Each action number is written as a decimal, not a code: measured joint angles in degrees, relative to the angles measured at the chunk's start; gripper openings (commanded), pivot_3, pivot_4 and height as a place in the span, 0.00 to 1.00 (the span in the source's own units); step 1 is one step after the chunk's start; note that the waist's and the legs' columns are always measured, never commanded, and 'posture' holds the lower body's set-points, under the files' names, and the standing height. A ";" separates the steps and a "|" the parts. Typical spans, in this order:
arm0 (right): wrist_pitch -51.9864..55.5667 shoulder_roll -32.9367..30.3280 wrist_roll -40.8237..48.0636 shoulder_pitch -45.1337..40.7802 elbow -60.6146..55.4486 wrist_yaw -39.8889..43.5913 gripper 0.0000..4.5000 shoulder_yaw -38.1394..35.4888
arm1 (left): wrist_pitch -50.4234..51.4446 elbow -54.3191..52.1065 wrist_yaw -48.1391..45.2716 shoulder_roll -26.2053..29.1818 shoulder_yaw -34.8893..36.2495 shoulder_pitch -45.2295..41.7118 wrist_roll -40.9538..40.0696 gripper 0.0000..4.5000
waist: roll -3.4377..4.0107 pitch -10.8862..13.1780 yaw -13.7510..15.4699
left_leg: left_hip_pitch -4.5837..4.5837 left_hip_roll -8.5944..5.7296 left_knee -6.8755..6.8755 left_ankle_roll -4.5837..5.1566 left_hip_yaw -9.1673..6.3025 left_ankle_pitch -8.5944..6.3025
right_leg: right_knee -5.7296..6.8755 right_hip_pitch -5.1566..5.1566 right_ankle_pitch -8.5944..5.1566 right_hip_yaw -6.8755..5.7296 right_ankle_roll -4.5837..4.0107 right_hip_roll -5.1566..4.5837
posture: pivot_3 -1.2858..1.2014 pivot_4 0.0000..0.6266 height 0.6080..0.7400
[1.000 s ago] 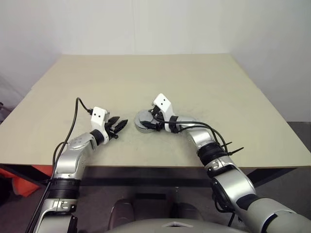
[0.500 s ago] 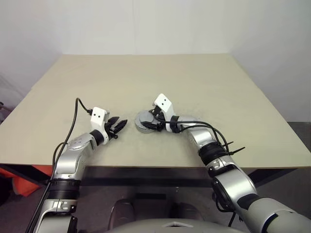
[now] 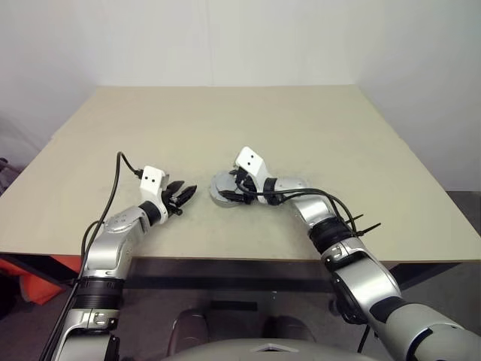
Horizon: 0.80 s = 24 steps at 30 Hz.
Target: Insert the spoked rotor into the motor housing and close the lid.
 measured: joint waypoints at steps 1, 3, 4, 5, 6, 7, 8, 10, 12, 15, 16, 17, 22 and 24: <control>0.50 -0.11 0.03 -0.17 0.05 0.38 0.69 -0.05 | 0.28 -0.01 0.11 -0.09 -0.01 0.00 -0.06 0.53 | -0.01 -0.01 0.00 | 0.03 0.00 0.00 0.01 0.00 -0.01 | 0.00 0.04 -0.02 0.02 0.04 -0.03 | 0.52 0.00 1.00; 1.84 -0.22 0.27 -0.47 0.00 1.12 0.69 -0.27 | 0.37 -0.01 0.25 -0.19 -0.01 0.00 -0.09 0.53 | -0.06 -0.05 0.00 | 0.04 -0.01 0.00 0.05 -0.01 -0.03 | -0.01 0.07 -0.03 0.04 0.06 -0.05 | 0.52 0.00 1.00; 2.72 -0.25 0.49 -0.63 -0.05 1.44 0.69 -0.45 | 0.39 -0.01 0.30 -0.27 -0.01 0.00 -0.10 0.53 | -0.09 -0.09 0.00 | 0.03 0.00 0.00 0.09 -0.01 -0.05 | -0.04 0.09 -0.03 0.04 0.05 -0.05 | 0.52 0.00 1.00; 3.42 -0.24 0.72 -0.71 -0.06 1.61 0.69 -0.64 | 0.39 -0.02 0.34 -0.35 -0.02 0.00 -0.11 0.53 | -0.09 -0.11 0.01 | 0.03 0.00 0.00 0.11 -0.02 -0.07 | -0.08 0.10 -0.03 0.04 0.04 -0.05 | 0.52 0.00 1.00; 4.30 -0.23 0.92 -0.88 -0.06 1.89 0.69 -0.87 | 0.41 -0.02 0.40 -0.46 -0.04 0.00 -0.11 0.53 | -0.09 -0.12 0.01 | 0.02 -0.01 -0.01 0.15 -0.02 -0.09 | -0.12 0.11 0.03 0.04 -0.06 -0.05 | 0.52 0.00 1.00; 4.89 -0.22 0.99 -1.06 -0.05 2.16 0.69 -0.98 | 0.41 -0.03 0.47 -0.51 -0.05 0.00 -0.11 0.53 | -0.09 -0.14 0.00 | 0.00 -0.01 -0.01 0.19 -0.01 -0.11 | -0.16 0.11 0.12 0.04 -0.21 -0.06 | 0.52 0.00 1.00; 5.34 -0.21 1.00 -1.18 -0.02 2.53 0.69 -1.09 | 0.42 -0.03 0.51 -0.53 -0.05 0.00 -0.11 0.53 | -0.10 -0.18 0.00 | -0.02 -0.01 -0.02 0.26 -0.01 -0.15 | -0.21 0.13 0.14 0.04 -0.24 -0.06 | 0.52 0.00 1.00; 5.24 -0.22 0.97 -1.18 0.11 2.89 0.69 -1.10 | 0.44 -0.03 0.60 -0.54 -0.05 0.00 -0.12 0.53 | -0.11 -0.27 -0.03 | -0.03 -0.01 -0.02 0.34 0.00 -0.21 | -0.28 0.16 0.14 0.04 -0.23 -0.06 | 0.52 0.00 1.00; 4.24 -0.30 0.78 -1.14 0.44 3.02 0.69 -0.86 | 0.46 -0.04 0.75 -0.59 -0.05 0.00 -0.13 0.53 | -0.11 -0.30 -0.07 | -0.02 -0.01 -0.05 0.37 0.01 -0.23 | -0.37 0.22 0.13 0.04 -0.23 -0.07 | 0.52 0.00 1.00; 2.26 -0.37 0.23 -1.44 1.75 2.57 0.69 -0.15 | 0.49 -0.07 0.80 -0.61 -0.05 0.00 -0.14 0.53 | -0.09 -0.39 -0.08 | 0.03 -0.02 -0.08 0.37 0.02 -0.23 | -0.41 0.36 0.11 0.04 -0.19 -0.08 | 0.52 0.00 1.00; 1.77 -0.37 0.06 -1.57 2.15 2.38 0.69 0.05 | 0.51 -0.15 0.81 -0.64 -0.05 0.00 -0.14 0.53 | -0.08 -0.40 -0.08 | 0.15 -0.01 -0.09 0.37 0.02 -0.23 | -0.43 0.54 -0.01 0.03 0.03 -0.08 | 0.52 0.00 1.00; 1.46 -0.36 0.05 -1.69 2.66 2.17 0.69 0.16 | 0.54 -0.24 0.82 -0.67 -0.05 0.00 -0.15 0.53 | -0.07 -0.40 -0.08 | 0.39 -0.02 -0.09 0.37 0.02 -0.23 | -0.45 0.71 -0.12 0.03 0.20 -0.08 | 0.52 0.00 1.00; 1.24 -0.35 0.06 -2.34 4.35 1.89 0.69 0.29 | 0.73 -0.57 0.92 -0.68 -0.05 0.01 -0.20 0.53 | -0.05 -0.41 -0.09 | 0.83 -0.11 -0.10 0.37 0.01 -0.24 | -0.55 1.11 -0.21 0.04 0.37 -0.24 | 0.52 0.00 1.00; 1.52 -0.24 0.07 -2.60 4.68 1.94 0.69 0.24 | 0.81 -0.59 0.94 -0.69 -0.04 0.02 -0.20 0.53 | -0.08 -0.43 -0.13 | 0.83 -0.13 -0.10 0.38 0.01 -0.24 | -0.56 1.12 -0.21 0.04 0.37 -0.27 | 0.52 0.00 1.00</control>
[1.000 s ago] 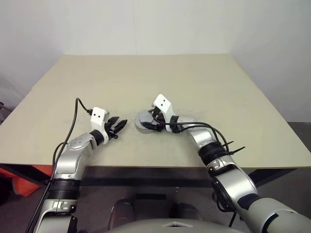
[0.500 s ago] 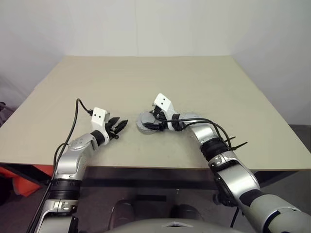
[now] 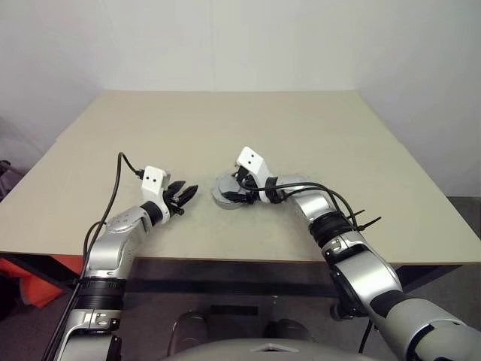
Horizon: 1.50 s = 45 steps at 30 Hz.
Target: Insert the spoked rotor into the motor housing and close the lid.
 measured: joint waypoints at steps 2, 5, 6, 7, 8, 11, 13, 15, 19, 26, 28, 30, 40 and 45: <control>0.89 0.40 0.17 -0.46 0.59 0.20 0.69 -0.40 | 0.03 -0.07 0.00 -0.04 -0.01 0.00 0.00 0.53 | -0.01 -0.03 -0.09 | -0.05 0.02 -0.01 0.00 0.00 0.00 | 0.01 0.00 0.00 0.00 0.00 0.01 | 0.52 0.00 1.00; 2.77 0.73 0.80 -0.80 0.89 1.08 0.69 -1.46 | 0.04 -0.37 0.00 -0.18 -0.02 0.00 -0.01 0.53 | 0.00 -0.04 -0.15 | -0.13 0.03 -0.10 0.00 0.00 0.00 | 0.02 -0.05 0.00 0.00 0.00 0.04 | 0.52 0.00 1.00; 3.56 0.81 1.11 -0.92 0.87 1.57 0.69 -1.84 | 0.04 -0.43 0.00 -0.18 -0.02 0.00 -0.01 0.53 | 0.00 -0.04 -0.15 | -0.17 0.04 -0.12 0.00 0.00 0.00 | 0.02 -0.06 0.00 -0.01 0.00 0.04 | 0.52 0.00 1.00; 4.35 0.84 1.39 -1.01 0.80 2.04 0.69 -2.24 | 0.04 -0.47 0.00 -0.19 -0.02 -0.01 -0.01 0.53 | 0.00 -0.04 -0.15 | -0.19 0.04 -0.14 0.00 0.00 0.00 | 0.02 -0.07 0.00 -0.01 0.00 0.05 | 0.52 0.00 1.00; 5.51 0.86 1.85 -1.05 0.41 2.75 0.69 -2.79 | 0.04 -0.49 0.00 -0.19 -0.02 -0.01 0.00 0.53 | -0.01 -0.04 -0.15 | -0.22 0.04 -0.17 0.01 0.00 -0.01 | 0.01 -0.10 0.00 0.00 0.00 0.06 | 0.52 0.00 1.00; 9.24 0.91 3.52 -0.78 -1.52 4.87 0.69 -4.22 | 0.03 -0.50 0.01 -0.22 -0.02 -0.01 0.01 0.53 | -0.02 -0.05 -0.15 | -0.30 0.04 -0.25 0.02 0.01 -0.01 | 0.00 -0.36 0.02 0.00 -0.06 0.08 | 0.52 0.00 1.00; 11.44 0.87 4.32 -0.39 -3.03 6.02 0.69 -4.70 | 0.02 -0.50 0.03 -0.24 -0.02 -0.01 0.02 0.53 | -0.02 -0.05 -0.16 | -0.45 0.06 -0.30 0.02 0.01 -0.01 | 0.00 -0.52 0.17 0.00 -0.38 0.09 | 0.52 0.00 1.00; 12.81 0.85 4.64 0.02 -4.36 6.47 0.69 -5.03 | 0.01 -0.50 0.04 -0.26 -0.02 -0.01 0.03 0.53 | -0.02 -0.05 -0.19 | -0.56 0.05 -0.34 0.02 0.03 -0.01 | 0.00 -0.70 0.16 0.00 -0.41 0.09 | 0.52 0.00 1.00; 14.04 0.87 4.56 0.32 -6.12 6.20 0.69 -5.03 | 0.00 -0.50 0.03 -0.26 -0.02 -0.01 0.05 0.53 | -0.03 -0.05 -0.19 | -0.97 0.06 -0.32 0.01 0.03 0.00 | 0.03 -1.12 0.17 -0.01 -0.43 0.10 | 0.52 0.00 1.00; 11.06 1.61 4.28 0.96 -6.04 3.74 0.69 -5.07 | -0.03 -0.50 0.02 -0.26 -0.02 -0.05 0.12 0.53 | -0.04 -0.01 -0.28 | -0.98 0.07 -0.32 -0.04 0.05 0.03 | 0.04 -1.17 0.17 -0.01 -0.41 0.10 | 0.52 0.00 1.00; 9.85 1.62 4.35 1.39 -6.06 4.02 0.69 -5.21 | -0.05 -0.50 0.02 -0.26 -0.02 -0.05 0.14 0.53 | -0.05 0.00 -0.27 | -0.99 0.07 -0.31 -0.04 0.05 0.03 | 0.04 -1.18 0.17 -0.01 -0.41 0.10 | 0.52 0.00 1.00; 7.98 1.58 4.50 2.17 -6.12 4.61 0.69 -5.42 | -0.08 -0.50 0.02 -0.25 -0.02 -0.05 0.17 0.53 | -0.08 0.02 -0.26 | -1.08 0.07 -0.31 -0.03 0.05 0.03 | 0.03 -1.26 0.17 -0.01 -0.41 0.10 | 0.52 0.00 1.00; 3.03 1.55 4.00 2.62 -5.63 4.75 0.69 -5.36 | -0.10 -0.49 0.01 -0.25 -0.04 -0.05 0.35 0.53 | -0.13 0.14 -0.33 | -1.30 0.07 -0.31 -0.02 0.07 0.02 | 0.04 -1.49 0.19 -0.01 -0.44 0.11 | 0.52 0.00 1.00; 1.62 1.52 3.55 2.57 -4.47 4.46 0.69 -5.32 | -0.13 -0.49 0.02 -0.25 -0.05 -0.05 0.55 0.53 | -0.13 0.15 -0.34 | -1.31 0.07 -0.31 -0.02 0.07 0.02 | 0.04 -1.49 0.19 -0.01 -0.45 0.11 | 0.52 0.00 1.00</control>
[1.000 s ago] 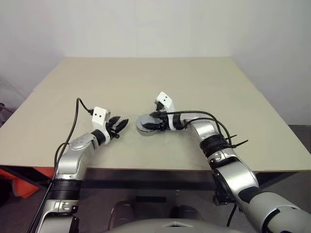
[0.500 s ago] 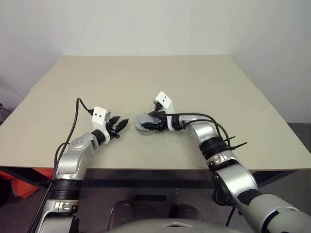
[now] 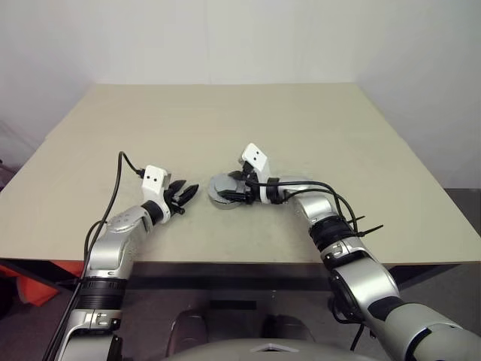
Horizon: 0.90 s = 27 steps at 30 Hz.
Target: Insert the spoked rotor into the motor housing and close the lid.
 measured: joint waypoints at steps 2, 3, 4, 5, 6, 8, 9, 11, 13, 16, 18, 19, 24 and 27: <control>-0.78 0.01 -0.36 -0.25 0.79 -0.19 0.69 0.03 | -0.01 0.00 0.00 0.00 0.00 0.00 0.08 0.53 | 0.00 0.00 -0.01 | 0.01 0.00 0.00 0.00 0.00 0.00 | 0.00 0.01 0.00 0.00 0.00 0.00 | 0.52 0.00 1.00; -1.09 0.02 -0.60 -0.48 1.23 -0.38 0.69 0.03 | 0.00 0.00 0.00 0.00 0.00 0.00 0.11 0.53 | 0.00 0.00 -0.02 | 0.01 0.00 0.01 0.00 0.00 0.00 | 0.01 0.01 0.00 0.00 0.00 0.00 | 0.52 0.00 1.00; -1.27 0.04 -0.83 -0.67 1.56 -0.49 0.69 0.07 | -0.01 0.00 0.00 0.00 0.00 0.00 0.15 0.53 | 0.00 0.00 -0.04 | 0.03 0.00 0.02 0.00 0.00 0.00 | 0.02 0.02 0.00 0.00 0.00 0.00 | 0.52 0.00 1.00; -1.40 0.05 -0.99 -0.78 1.81 -0.60 0.69 0.10 | -0.01 0.00 0.00 0.00 0.00 0.00 0.19 0.53 | 0.00 0.00 -0.05 | 0.04 0.00 0.03 -0.01 0.00 0.01 | 0.02 0.04 0.00 0.00 0.00 0.00 | 0.52 0.00 1.00; -1.63 0.06 -1.17 -0.87 2.11 -0.82 0.69 0.11 | -0.01 0.00 0.01 0.00 0.00 0.00 0.22 0.53 | 0.00 0.00 -0.02 | 0.06 0.00 0.04 -0.01 -0.01 0.01 | 0.04 0.06 0.00 0.00 0.00 0.00 | 0.52 0.00 1.00; -1.86 0.07 -1.53 -1.05 2.59 -0.96 0.69 0.14 | -0.01 0.00 0.01 0.00 0.00 0.00 0.25 0.53 | 0.00 0.00 0.00 | 0.11 0.00 0.07 -0.01 -0.01 0.01 | 0.04 0.14 0.00 0.00 0.00 -0.01 | 0.52 0.00 1.00; -2.21 0.08 -1.68 -1.18 3.00 -1.01 0.69 0.19 | -0.01 0.00 0.01 0.00 0.01 0.00 0.28 0.53 | 0.00 0.00 0.00 | 0.14 0.00 0.08 -0.01 -0.01 0.01 | 0.04 0.17 0.00 0.00 0.00 -0.01 | 0.52 0.00 1.00; -2.94 0.11 -2.03 -1.35 3.58 -1.13 0.69 0.39 | -0.01 0.00 0.01 0.00 0.00 0.00 0.29 0.53 | 0.00 0.00 -0.01 | 0.17 0.01 0.10 -0.01 -0.01 0.01 | 0.05 0.21 0.00 0.00 0.00 -0.01 | 0.52 0.00 1.00; -3.34 0.12 -2.23 -1.37 3.79 -1.14 0.69 0.42 | -0.01 0.00 0.01 0.00 0.00 0.00 0.31 0.53 | 0.00 0.00 0.00 | 0.17 0.01 0.10 -0.02 -0.01 0.01 | 0.06 0.21 0.00 0.00 0.01 -0.01 | 0.52 0.00 1.00; -3.88 0.12 -2.38 -1.43 4.20 -1.09 0.69 0.49 | -0.01 0.00 0.01 0.00 0.01 0.00 0.32 0.53 | 0.00 0.00 0.00 | 0.18 0.01 0.11 -0.02 -0.02 0.01 | 0.06 0.23 0.01 0.00 0.01 -0.01 | 0.52 0.00 1.00; -4.05 0.12 -2.50 -1.78 4.72 -1.10 0.69 0.73 | -0.01 0.00 0.01 0.00 0.01 0.01 0.32 0.53 | 0.00 0.00 -0.04 | 0.20 0.01 0.11 -0.02 -0.02 0.01 | 0.06 0.25 0.01 0.00 0.00 -0.01 | 0.52 0.00 1.00; -4.05 0.12 -2.61 -2.19 5.26 -1.15 0.69 1.01 | -0.01 0.00 0.02 -0.01 0.01 0.01 0.32 0.53 | 0.00 0.00 -0.07 | 0.20 0.01 0.11 -0.02 -0.02 0.01 | 0.07 0.27 0.01 0.00 0.00 0.00 | 0.52 0.00 1.00; -3.81 0.32 -2.74 -3.21 7.17 -2.38 0.69 1.47 | -0.01 0.00 0.04 -0.04 0.01 0.02 0.32 0.53 | 0.01 0.00 -0.09 | 0.57 0.02 0.11 -0.02 -0.02 0.02 | 0.07 0.56 -0.20 0.00 0.36 -0.01 | 0.52 0.00 1.00; -3.81 0.54 -2.74 -3.99 8.40 -3.45 0.69 1.48 | -0.01 0.00 0.06 -0.07 0.01 0.12 0.32 0.53 | 0.03 0.02 -0.08 | 0.61 0.01 0.10 -0.03 -0.02 0.02 | 0.07 0.57 -0.23 0.01 0.41 -0.01 | 0.52 0.00 1.00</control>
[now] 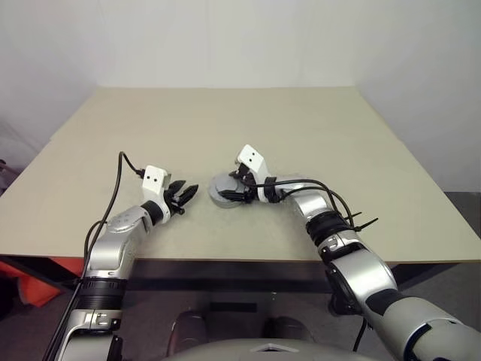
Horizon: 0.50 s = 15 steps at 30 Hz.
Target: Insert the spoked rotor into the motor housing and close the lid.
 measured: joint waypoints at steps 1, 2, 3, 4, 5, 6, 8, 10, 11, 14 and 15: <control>-0.05 0.10 0.00 -0.25 0.52 -0.42 0.69 0.00 | 0.00 0.00 0.01 -0.01 0.00 0.05 0.00 0.53 | 0.01 0.01 0.01 | 0.00 0.00 0.00 0.00 0.00 0.00 | 0.00 0.00 0.00 0.00 0.00 0.00 | 0.52 0.00 1.00; -0.24 0.16 0.00 -0.42 0.90 -0.75 0.69 -0.01 | 0.00 0.00 0.03 -0.03 0.00 0.09 0.00 0.53 | 0.03 0.02 0.01 | 0.00 0.00 -0.01 0.00 -0.01 0.00 | 0.00 0.00 0.00 0.00 0.01 0.00 | 0.52 0.00 1.00; -0.66 0.23 -0.01 -0.47 1.30 -1.25 0.69 -0.01 | 0.00 0.00 0.09 -0.09 0.00 0.15 0.00 0.53 | 0.03 0.02 0.04 | 0.00 0.00 -0.01 0.00 -0.01 0.00 | -0.01 0.00 0.00 0.00 0.01 0.00 | 0.52 0.00 1.00; -1.08 0.29 -0.01 -0.48 1.59 -1.58 0.69 -0.03 | 0.00 0.00 0.19 -0.12 0.00 0.21 0.00 0.53 | 0.04 0.03 0.05 | 0.00 0.00 -0.01 0.00 -0.01 0.00 | -0.01 0.00 -0.01 -0.01 0.02 0.00 | 0.52 0.00 1.00; -1.46 0.29 0.00 -0.48 1.73 -1.82 0.69 -0.07 | 0.00 0.00 0.27 -0.15 -0.01 0.22 0.01 0.53 | 0.06 0.05 0.07 | 0.00 -0.01 -0.01 0.00 -0.02 0.00 | -0.03 0.00 -0.01 -0.01 0.02 -0.01 | 0.52 0.00 1.00; -1.65 0.29 0.00 -0.47 1.77 -1.91 0.69 -0.13 | 0.00 0.00 0.31 -0.16 -0.01 0.23 0.01 0.53 | 0.07 0.08 0.09 | -0.02 -0.01 -0.02 0.00 -0.02 0.00 | -0.05 -0.02 -0.01 -0.02 0.03 -0.01 | 0.52 0.00 1.00; -1.76 0.26 0.13 -0.30 1.62 -1.54 0.69 -0.55 | 0.00 0.00 0.35 -0.16 -0.01 0.28 0.01 0.53 | 0.07 0.11 0.12 | -0.13 -0.01 -0.01 0.00 -0.03 0.00 | -0.08 -0.08 -0.01 -0.02 0.03 -0.01 | 0.52 0.00 1.00; -1.97 0.21 0.30 -0.01 1.44 -1.07 0.69 -1.02 | 0.00 0.00 0.35 -0.16 -0.01 0.30 0.01 0.53 | 0.06 0.12 0.12 | -0.20 -0.01 0.00 0.00 -0.03 0.00 | -0.08 -0.14 0.00 -0.01 0.04 -0.01 | 0.52 0.00 1.00; -2.00 0.22 0.63 0.23 1.13 -0.69 0.69 -1.28 | 0.00 0.00 0.36 -0.16 -0.01 0.30 0.01 0.53 | 0.06 0.11 0.12 | -0.23 -0.01 0.00 -0.01 -0.03 0.00 | -0.08 -0.16 0.01 -0.01 0.05 -0.01 | 0.52 0.00 1.00; -2.04 0.35 1.15 0.64 0.32 0.29 0.69 -1.71 | 0.00 0.00 0.36 -0.16 0.00 0.30 0.01 0.53 | 0.05 0.11 0.04 | -0.33 0.03 0.00 -0.07 -0.02 0.05 | 0.01 -0.24 0.15 -0.01 -0.16 0.01 | 0.52 0.00 1.00; -2.16 0.52 1.31 0.70 -0.03 0.49 0.69 -1.75 | 0.00 0.00 0.36 -0.16 -0.01 0.30 0.00 0.53 | 0.05 0.11 -0.04 | -0.43 0.03 0.01 -0.10 -0.02 0.07 | 0.05 -0.27 0.29 -0.02 -0.40 0.03 | 0.52 0.00 1.00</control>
